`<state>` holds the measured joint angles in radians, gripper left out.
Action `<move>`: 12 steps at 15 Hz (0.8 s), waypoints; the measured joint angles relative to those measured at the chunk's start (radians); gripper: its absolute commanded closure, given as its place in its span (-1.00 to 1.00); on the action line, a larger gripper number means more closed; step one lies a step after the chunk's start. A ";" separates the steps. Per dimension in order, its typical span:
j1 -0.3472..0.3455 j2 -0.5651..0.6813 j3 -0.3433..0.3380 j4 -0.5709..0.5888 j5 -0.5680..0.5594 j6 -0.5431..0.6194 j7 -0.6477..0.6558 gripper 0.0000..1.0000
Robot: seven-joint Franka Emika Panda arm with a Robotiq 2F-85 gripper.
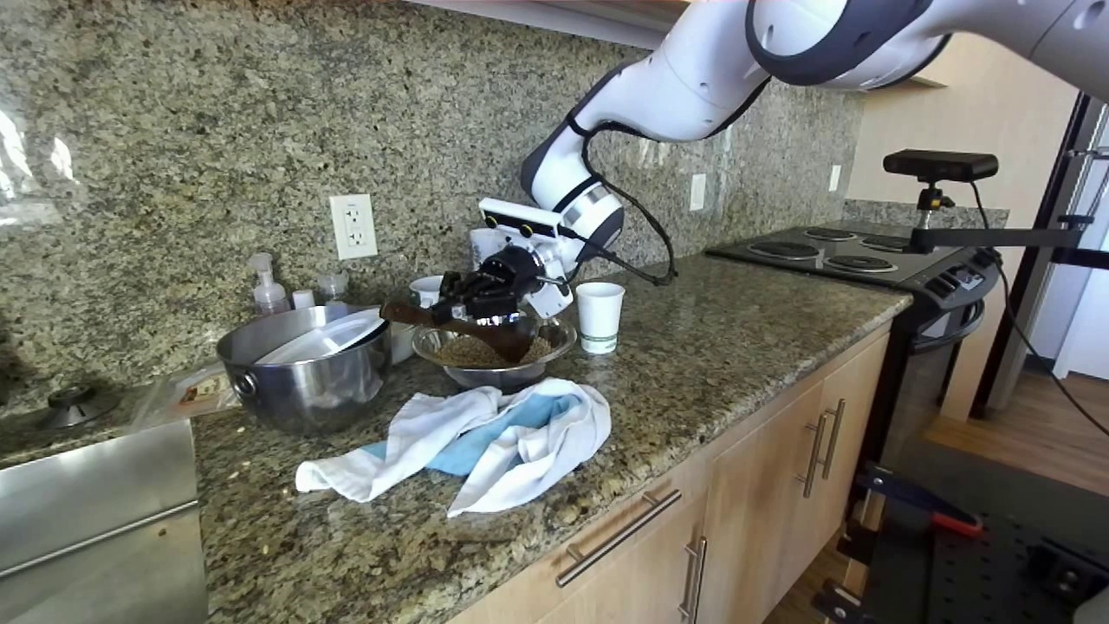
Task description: Use the wooden cooking spoon to stir the object in the bowl
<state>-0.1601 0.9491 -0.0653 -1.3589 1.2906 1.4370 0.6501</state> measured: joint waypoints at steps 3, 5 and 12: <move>0.005 0.000 -0.002 -0.019 -0.007 0.012 0.000 0.08; 0.005 0.000 -0.006 -0.030 -0.010 0.015 0.000 -0.23; -0.001 -0.001 -0.013 -0.037 -0.010 0.015 0.002 -1.00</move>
<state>-0.1608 0.9483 -0.0779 -1.3960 1.2808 1.4516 0.6525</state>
